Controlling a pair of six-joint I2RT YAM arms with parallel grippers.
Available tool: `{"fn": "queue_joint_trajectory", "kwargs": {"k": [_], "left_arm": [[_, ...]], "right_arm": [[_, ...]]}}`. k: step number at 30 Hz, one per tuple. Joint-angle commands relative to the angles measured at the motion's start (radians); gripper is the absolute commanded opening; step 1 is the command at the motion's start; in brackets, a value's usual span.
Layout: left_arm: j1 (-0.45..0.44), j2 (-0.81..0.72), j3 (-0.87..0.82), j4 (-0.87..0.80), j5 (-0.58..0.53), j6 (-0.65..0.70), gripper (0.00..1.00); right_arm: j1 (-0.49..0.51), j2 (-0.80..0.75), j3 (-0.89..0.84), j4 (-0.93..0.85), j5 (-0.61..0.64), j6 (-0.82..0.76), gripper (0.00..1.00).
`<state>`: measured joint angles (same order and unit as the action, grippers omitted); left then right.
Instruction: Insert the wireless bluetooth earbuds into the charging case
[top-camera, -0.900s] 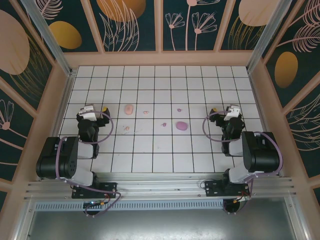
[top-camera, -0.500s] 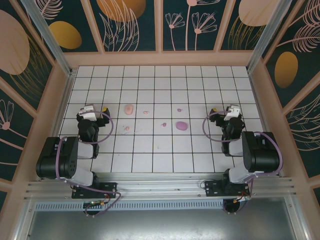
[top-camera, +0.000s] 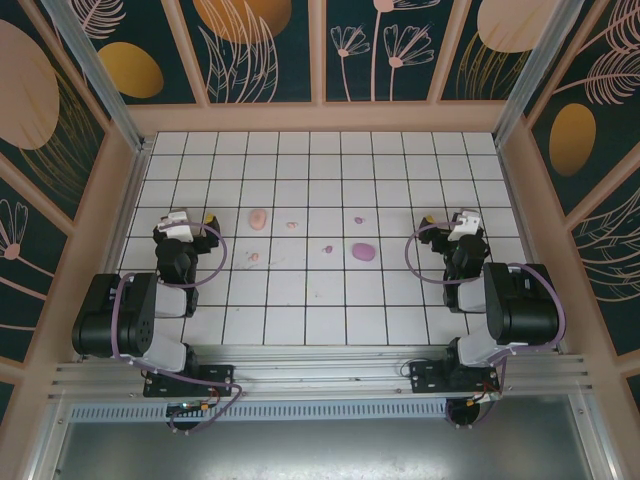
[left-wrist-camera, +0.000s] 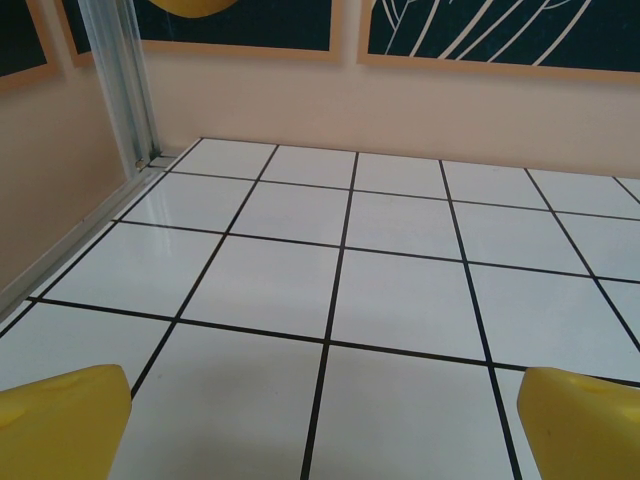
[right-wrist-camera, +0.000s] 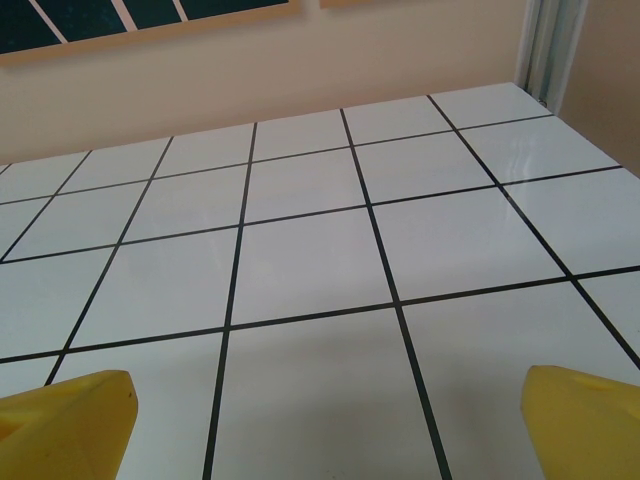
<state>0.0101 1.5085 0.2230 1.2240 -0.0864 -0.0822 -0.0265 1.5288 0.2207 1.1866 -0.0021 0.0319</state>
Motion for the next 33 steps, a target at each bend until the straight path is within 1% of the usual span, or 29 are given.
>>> {"fn": "queue_joint_trajectory", "kwargs": {"k": [1,20,22,23,25,27,29,31,32,33], "left_arm": [[-0.005,0.01,0.018,0.038,0.004,0.01,0.98],[-0.006,0.008,0.015,0.042,0.005,0.01,0.99],[-0.005,-0.001,0.018,0.031,0.052,0.024,0.98],[-0.006,-0.003,0.035,-0.005,0.038,0.02,0.99],[-0.004,-0.016,0.033,-0.009,0.007,0.007,0.99],[-0.004,-0.058,0.049,-0.068,-0.003,0.002,0.98],[-0.004,-0.108,0.069,-0.151,-0.028,-0.012,0.99],[-0.004,-0.161,0.084,-0.221,-0.022,-0.017,0.99],[-0.003,-0.195,0.101,-0.286,-0.018,-0.027,0.98],[-0.003,-0.225,0.124,-0.361,-0.006,-0.032,0.98]], "right_arm": [[-0.01,0.01,0.018,0.05,-0.021,-0.013,0.99],[-0.01,0.01,0.019,0.048,-0.023,-0.013,0.99],[-0.009,0.01,0.017,0.051,-0.021,-0.013,0.99],[-0.01,0.009,0.016,0.053,-0.022,-0.013,0.99],[-0.009,-0.001,0.015,0.045,-0.036,-0.016,0.99],[-0.009,-0.048,0.027,-0.007,-0.071,-0.032,0.99],[-0.009,-0.107,0.067,-0.137,-0.094,-0.032,0.97],[-0.007,-0.166,0.118,-0.288,-0.146,-0.03,0.91],[0.005,-0.202,0.139,-0.364,-0.158,-0.037,0.87],[0.028,-0.244,0.148,-0.424,-0.145,-0.051,0.86]]}}
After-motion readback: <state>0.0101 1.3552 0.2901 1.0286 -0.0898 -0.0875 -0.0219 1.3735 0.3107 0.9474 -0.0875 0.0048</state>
